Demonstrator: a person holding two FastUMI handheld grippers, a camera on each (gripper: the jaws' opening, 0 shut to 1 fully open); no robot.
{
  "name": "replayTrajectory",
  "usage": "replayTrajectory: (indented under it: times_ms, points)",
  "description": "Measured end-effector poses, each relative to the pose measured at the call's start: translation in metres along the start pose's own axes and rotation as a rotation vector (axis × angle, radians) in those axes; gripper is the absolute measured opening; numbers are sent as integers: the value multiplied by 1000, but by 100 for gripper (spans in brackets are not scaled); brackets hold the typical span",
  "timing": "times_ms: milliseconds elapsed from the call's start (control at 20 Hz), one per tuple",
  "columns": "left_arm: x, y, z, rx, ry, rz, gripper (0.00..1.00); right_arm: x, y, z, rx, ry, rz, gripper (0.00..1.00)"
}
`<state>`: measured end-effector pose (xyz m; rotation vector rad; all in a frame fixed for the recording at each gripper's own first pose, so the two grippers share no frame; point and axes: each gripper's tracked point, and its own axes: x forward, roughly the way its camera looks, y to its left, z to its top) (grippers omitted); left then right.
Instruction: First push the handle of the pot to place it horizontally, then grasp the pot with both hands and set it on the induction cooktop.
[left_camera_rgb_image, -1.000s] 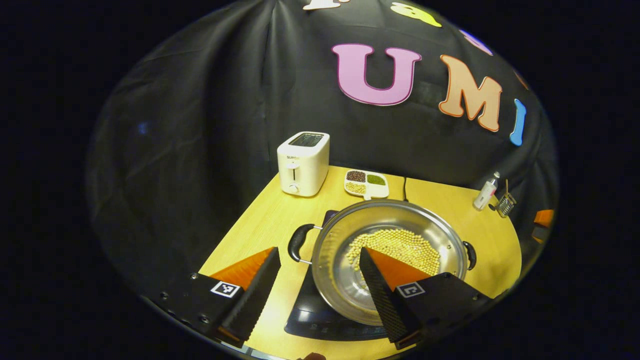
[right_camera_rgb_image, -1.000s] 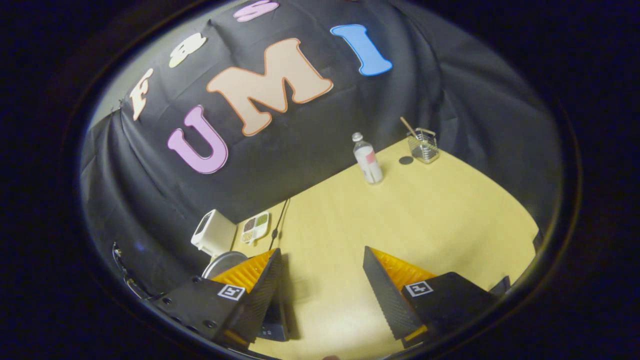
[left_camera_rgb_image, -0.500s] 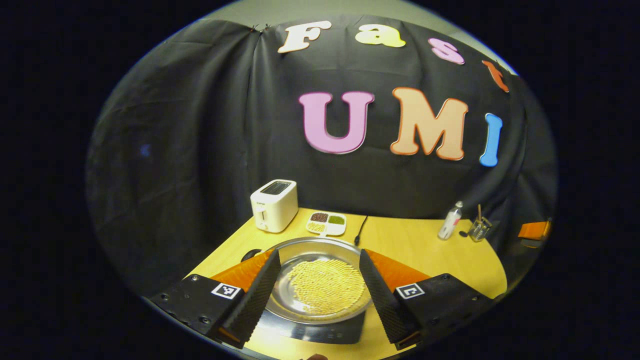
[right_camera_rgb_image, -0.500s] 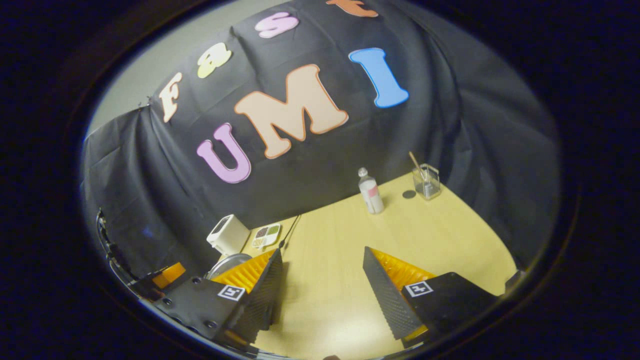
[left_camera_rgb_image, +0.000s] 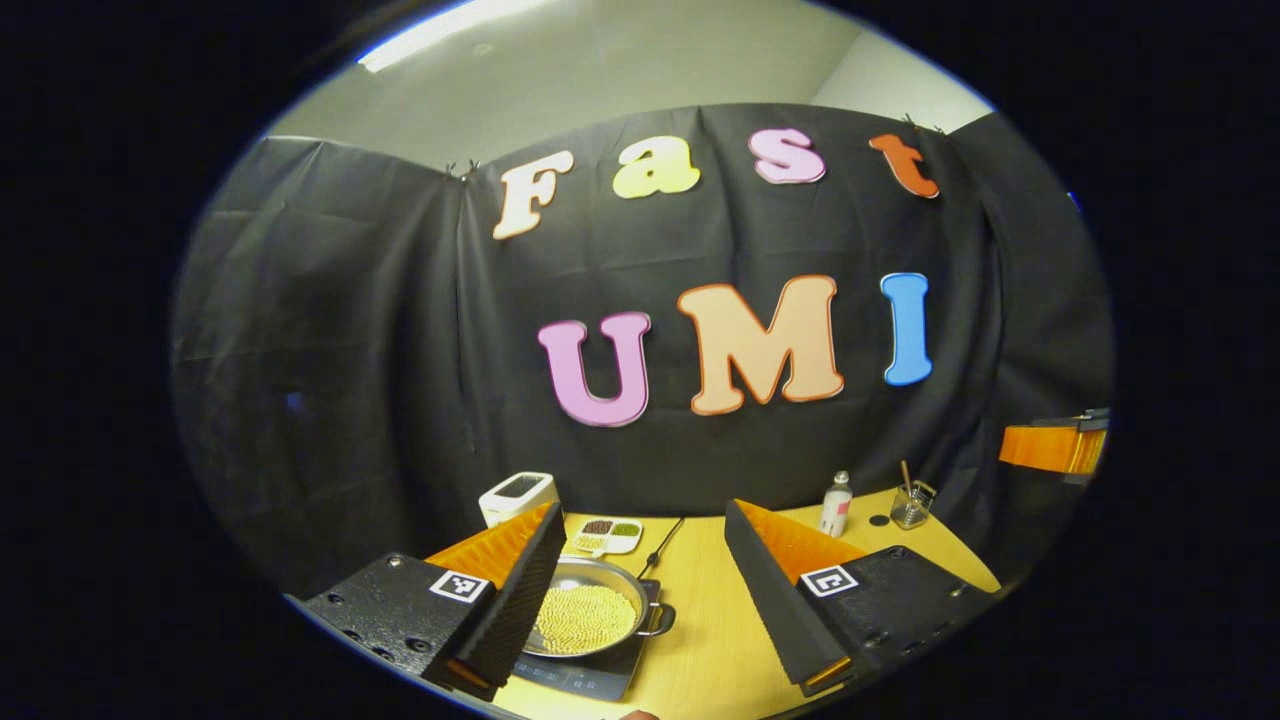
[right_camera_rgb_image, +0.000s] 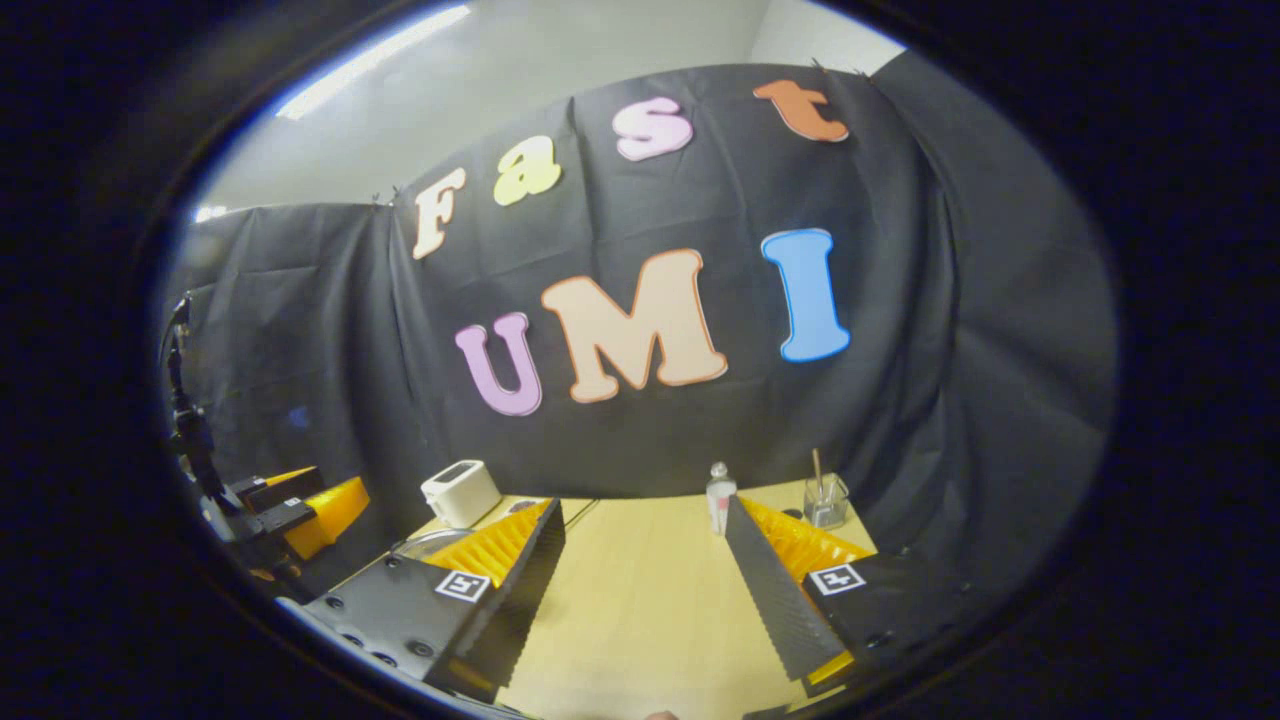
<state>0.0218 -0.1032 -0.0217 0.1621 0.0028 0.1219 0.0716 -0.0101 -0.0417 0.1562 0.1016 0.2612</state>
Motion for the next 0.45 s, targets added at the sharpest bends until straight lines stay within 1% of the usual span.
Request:
replayTrajectory:
  times_ms: [50,100,150,250,300,350,400,450]
  points:
    - [-3,-3,7,-8,-25,7,97,-6,-3,5,-3,-18,4,92]
    - [-8,-8,13,-16,-42,10,100,-9,-7,9,-4,-30,4,92]
    - [-12,-13,16,-20,-53,11,97,-14,-11,6,-2,-32,5,92]
    - [-17,-21,19,-27,-68,-6,97,-21,-19,6,11,-38,8,92]
    - [-16,-26,19,-32,-64,-17,100,-24,-24,8,19,-46,8,99]
    - [-17,-29,14,-35,-55,-19,97,-26,-29,8,24,-52,9,92]
    - [-18,-29,13,-35,-48,-17,97,-27,-34,9,28,-58,9,92]
    - [-16,-31,13,-34,-44,-16,100,-27,-36,10,33,-63,12,92]
